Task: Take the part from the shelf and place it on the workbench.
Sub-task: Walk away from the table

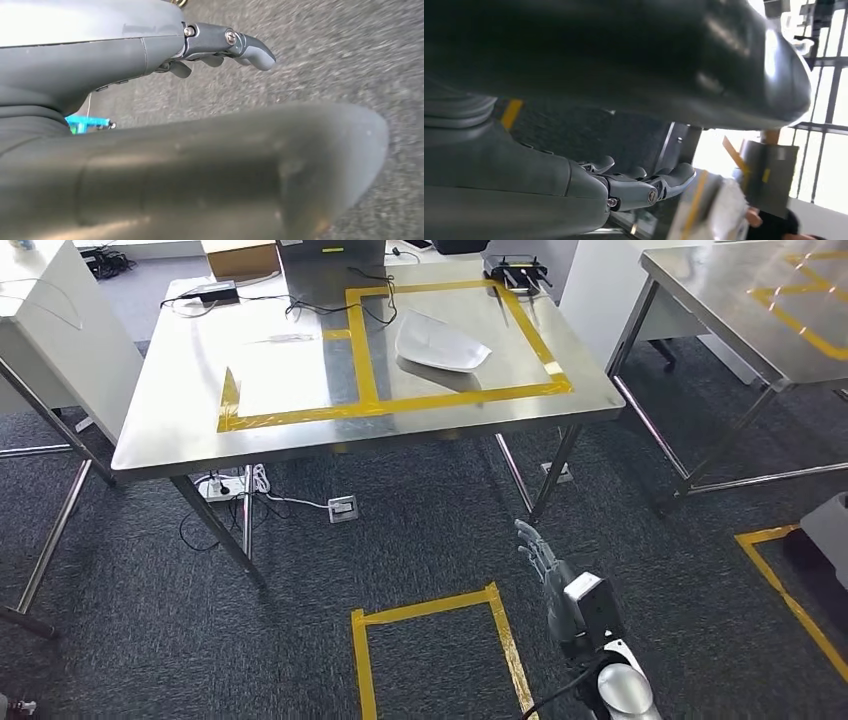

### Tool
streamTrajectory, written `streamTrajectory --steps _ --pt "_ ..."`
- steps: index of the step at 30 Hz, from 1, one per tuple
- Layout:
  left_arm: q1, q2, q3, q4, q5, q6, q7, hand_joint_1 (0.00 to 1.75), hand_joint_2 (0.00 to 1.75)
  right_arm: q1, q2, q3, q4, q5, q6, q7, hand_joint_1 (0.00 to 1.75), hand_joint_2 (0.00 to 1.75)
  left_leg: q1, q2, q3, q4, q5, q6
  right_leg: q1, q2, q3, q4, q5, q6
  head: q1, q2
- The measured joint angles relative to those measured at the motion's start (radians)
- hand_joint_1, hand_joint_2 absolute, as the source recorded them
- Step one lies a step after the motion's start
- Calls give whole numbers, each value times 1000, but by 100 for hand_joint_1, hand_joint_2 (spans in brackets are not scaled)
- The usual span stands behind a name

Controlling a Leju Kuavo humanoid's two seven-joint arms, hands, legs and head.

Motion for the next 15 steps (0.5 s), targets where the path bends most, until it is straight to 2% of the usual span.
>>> streamTrajectory --steps 1,2,3,4,5,7,8,9,10,11,12,13,14,15 --pt "-1 -9 4 0 7 1 -2 0 0 -23 -2 -4 64 6 8 9 0 0 0 0 -15 4 11 -2 0 0 50 -53 25 -3 0 0" --pt "-3 -19 8 1 9 1 -6 0 0 -51 -5 -8 136 13 15 16 0 0 0 0 -28 7 22 -6 3 1 108 -128 29 -9 0 0" --pt "-6 -31 10 1 4 0 -9 0 0 -82 -9 -14 218 21 19 16 0 0 -1 0 -36 8 32 -10 5 1 156 -199 20 -16 0 0" --pt "-9 -42 11 1 -8 -3 -12 0 0 -113 -15 -22 310 27 19 12 0 0 0 0 -40 8 43 -15 9 1 187 -254 6 -23 0 0" --pt "-12 -52 10 2 -23 -6 -15 0 0 -140 -21 -32 400 31 15 10 0 0 2 0 -42 4 55 -22 13 0 197 -283 -5 -29 0 0" --pt "-14 -68 5 4 -53 -13 -18 0 0 -182 -33 -58 580 36 -12 37 0 0 6 -1 -44 -4 71 -34 15 -4 188 -296 11 -43 2 0" --pt "-13 -73 0 5 -67 -14 -21 0 0 -193 -37 -72 664 34 -31 66 0 0 7 -4 -50 3 58 -39 14 -6 181 -301 25 -51 2 0" --pt "-12 -78 -4 6 -81 -16 -24 0 0 -199 -41 -86 740 30 -52 105 0 0 7 -8 -58 25 24 -42 13 -8 173 -306 41 -57 2 0" --pt "-13 -80 -11 7 -95 -18 -29 0 0 -198 -45 -101 811 24 -75 149 0 0 7 -11 -70 69 -28 -44 12 -10 160 -308 56 -61 2 0" --pt "-14 -81 -19 8 -108 -20 -36 0 0 -192 -48 -116 873 17 -100 197 0 0 7 -12 -83 126 -86 -47 12 -11 145 -308 68 -64 2 0" --pt "-17 -81 -27 8 -118 -22 -44 0 0 -183 -52 -129 925 11 -130 255 0 0 7 -13 -91 189 -128 -50 12 -13 129 -305 79 -64 2 0" --pt "-20 -81 -37 8 -126 -24 -53 0 0 -172 -54 -143 974 7 -166 327 0 0 7 -13 -94 242 -144 -52 13 -16 111 -301 90 -63 2 0" --pt "-25 -81 -45 8 -130 -25 -62 0 0 -162 -56 -154 1014 5 -202 399 0 0 7 -13 -84 270 -136 -54 13 -18 93 -296 101 -62 2 0" --pt "-31 -81 -52 8 -131 -27 -69 0 0 -152 -57 -163 1048 5 -232 462 0 0 7 -13 -59 265 -112 -54 12 -19 74 -289 111 -60 2 0"
